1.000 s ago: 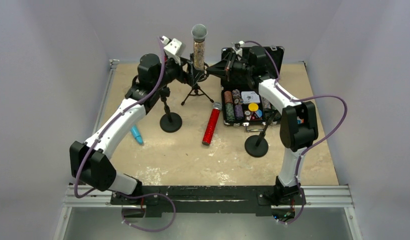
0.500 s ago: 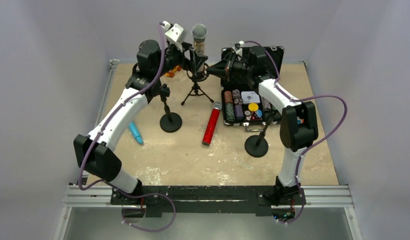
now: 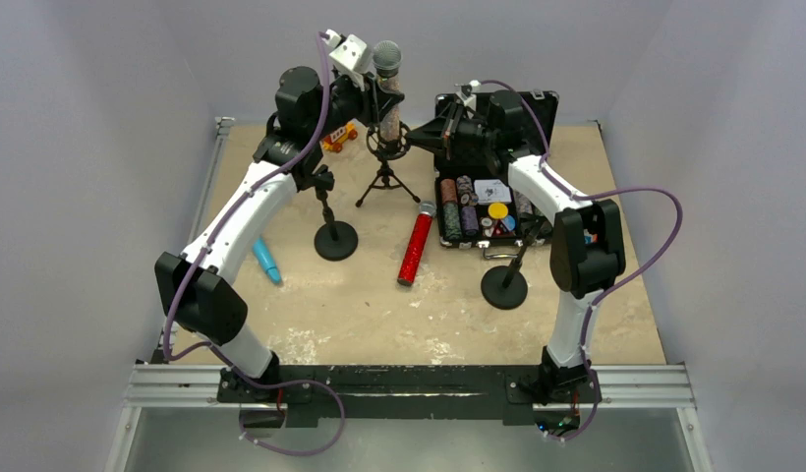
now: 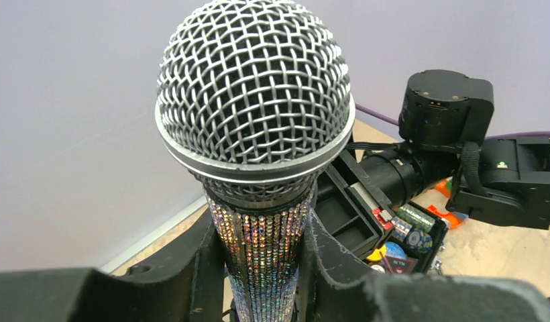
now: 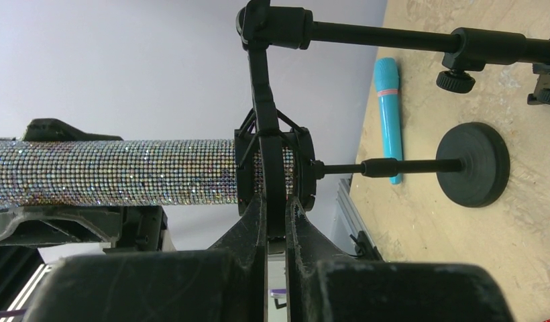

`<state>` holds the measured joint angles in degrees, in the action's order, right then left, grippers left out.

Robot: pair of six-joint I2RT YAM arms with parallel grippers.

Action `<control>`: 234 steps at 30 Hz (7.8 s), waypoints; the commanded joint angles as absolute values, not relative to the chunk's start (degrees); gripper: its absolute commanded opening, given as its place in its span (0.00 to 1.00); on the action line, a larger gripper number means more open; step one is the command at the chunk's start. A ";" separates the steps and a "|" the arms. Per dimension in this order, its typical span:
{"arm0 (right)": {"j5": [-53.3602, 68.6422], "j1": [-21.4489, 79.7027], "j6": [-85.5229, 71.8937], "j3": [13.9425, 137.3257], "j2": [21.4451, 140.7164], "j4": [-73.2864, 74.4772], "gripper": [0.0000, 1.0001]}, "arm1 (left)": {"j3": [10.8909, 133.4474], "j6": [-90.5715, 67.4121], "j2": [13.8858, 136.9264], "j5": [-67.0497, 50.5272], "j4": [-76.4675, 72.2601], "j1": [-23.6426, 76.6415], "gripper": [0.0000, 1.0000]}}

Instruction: Attach the microphones to the stand

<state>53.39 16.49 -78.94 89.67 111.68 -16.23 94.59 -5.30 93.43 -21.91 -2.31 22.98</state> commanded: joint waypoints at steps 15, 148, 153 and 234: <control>56.94 16.61 -88.27 90.61 107.40 -26.10 0.00 | 73.69 -6.04 92.90 -22.45 -11.25 22.68 0.00; 71.31 -4.77 22.45 73.84 47.58 44.30 0.98 | 72.39 -26.24 81.58 4.14 34.31 48.65 0.91; 71.98 -4.98 22.24 74.17 48.05 44.30 0.98 | 72.25 -22.88 69.21 0.83 39.10 45.24 0.93; 67.67 30.32 49.58 84.26 70.46 47.70 0.99 | 70.43 20.48 63.06 -39.09 40.73 25.71 0.00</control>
